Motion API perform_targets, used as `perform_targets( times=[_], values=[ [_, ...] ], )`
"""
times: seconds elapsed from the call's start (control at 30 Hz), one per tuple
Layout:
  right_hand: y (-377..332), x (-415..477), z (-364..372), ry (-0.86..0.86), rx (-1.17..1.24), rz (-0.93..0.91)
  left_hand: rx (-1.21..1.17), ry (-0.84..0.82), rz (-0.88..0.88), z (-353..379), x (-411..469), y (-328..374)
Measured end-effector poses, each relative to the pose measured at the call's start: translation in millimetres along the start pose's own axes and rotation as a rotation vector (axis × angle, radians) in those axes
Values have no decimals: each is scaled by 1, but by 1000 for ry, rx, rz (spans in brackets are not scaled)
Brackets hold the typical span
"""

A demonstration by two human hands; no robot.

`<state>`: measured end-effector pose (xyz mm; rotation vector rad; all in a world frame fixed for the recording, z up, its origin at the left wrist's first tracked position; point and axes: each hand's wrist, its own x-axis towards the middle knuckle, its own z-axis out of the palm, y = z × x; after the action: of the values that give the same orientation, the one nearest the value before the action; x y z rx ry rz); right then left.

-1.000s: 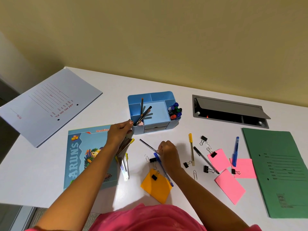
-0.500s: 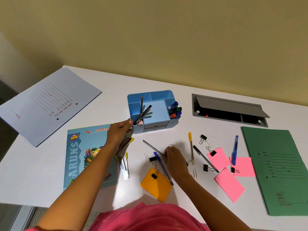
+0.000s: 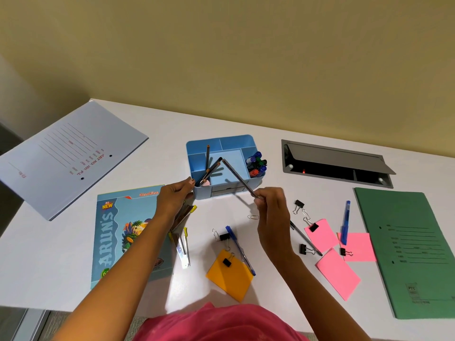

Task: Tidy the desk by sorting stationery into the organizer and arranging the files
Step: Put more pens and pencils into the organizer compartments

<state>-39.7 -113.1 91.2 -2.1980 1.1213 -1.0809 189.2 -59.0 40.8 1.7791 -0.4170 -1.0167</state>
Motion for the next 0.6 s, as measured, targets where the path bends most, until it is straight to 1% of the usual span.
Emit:
perform_targets(
  times=[0.13, 0.2, 0.27, 0.33, 0.37, 0.43, 0.6],
  values=[
    [-33, 26, 5, 49, 113, 128, 11, 6, -4, -1, 1, 0],
    [-52, 38, 9, 66, 210, 102, 25, 14, -12, -2, 1, 0],
    [-63, 48, 18, 46, 267, 49, 17, 18, -19, -1, 1, 1],
    [-70, 59, 31, -46, 229, 116, 31, 22, -15, -1, -1, 2],
    [-71, 63, 38, -105, 169, 155, 36, 27, -12, -1, -1, 3],
    [-69, 67, 52, -180, 40, 146, 25, 22, -12, -1, -2, 2],
    [-66, 67, 68, -184, -55, 68, 29, 20, 0, -3, 0, 0]
  ],
)
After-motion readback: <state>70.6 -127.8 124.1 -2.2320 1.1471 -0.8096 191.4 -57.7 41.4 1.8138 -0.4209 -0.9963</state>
